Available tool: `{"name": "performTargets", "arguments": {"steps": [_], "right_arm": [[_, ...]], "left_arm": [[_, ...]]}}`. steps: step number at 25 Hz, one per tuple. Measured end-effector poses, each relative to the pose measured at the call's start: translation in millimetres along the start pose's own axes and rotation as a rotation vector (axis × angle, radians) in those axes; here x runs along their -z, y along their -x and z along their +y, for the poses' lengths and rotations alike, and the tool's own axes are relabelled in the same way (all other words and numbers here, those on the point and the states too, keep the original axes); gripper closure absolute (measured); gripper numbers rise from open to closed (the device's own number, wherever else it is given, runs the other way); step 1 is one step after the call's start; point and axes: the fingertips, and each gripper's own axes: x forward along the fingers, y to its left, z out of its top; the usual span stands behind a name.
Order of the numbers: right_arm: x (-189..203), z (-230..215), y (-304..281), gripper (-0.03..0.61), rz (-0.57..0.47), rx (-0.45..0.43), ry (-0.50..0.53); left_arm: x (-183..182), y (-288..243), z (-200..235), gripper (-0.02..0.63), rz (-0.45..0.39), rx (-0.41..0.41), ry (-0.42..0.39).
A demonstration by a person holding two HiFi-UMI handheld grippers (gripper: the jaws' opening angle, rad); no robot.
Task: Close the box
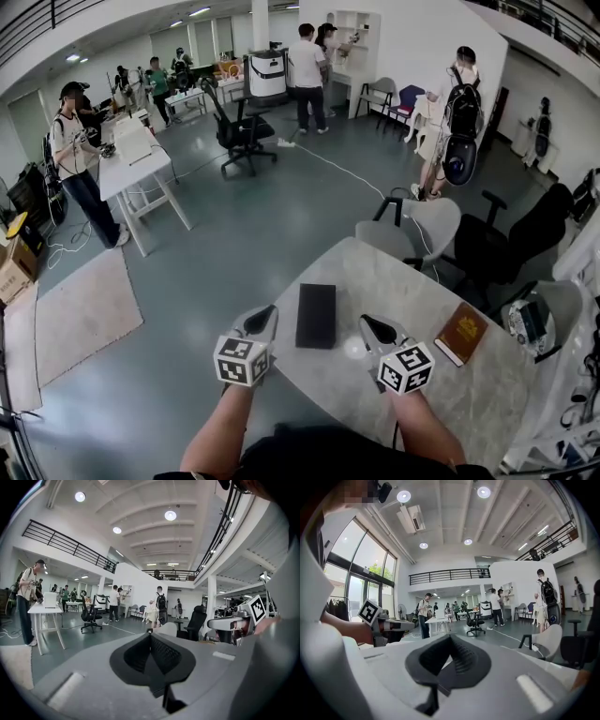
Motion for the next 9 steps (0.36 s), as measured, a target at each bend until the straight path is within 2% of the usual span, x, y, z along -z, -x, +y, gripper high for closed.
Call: {"name": "performTargets", "arguments": {"steps": [9], "right_arm": [[-0.9,-3.6,-0.3,0.577,-0.005,0.009,-0.018]], "left_arm": [[-6.8,-2.6,1.0,0.603,-0.006,0.004,-0.008]]}}
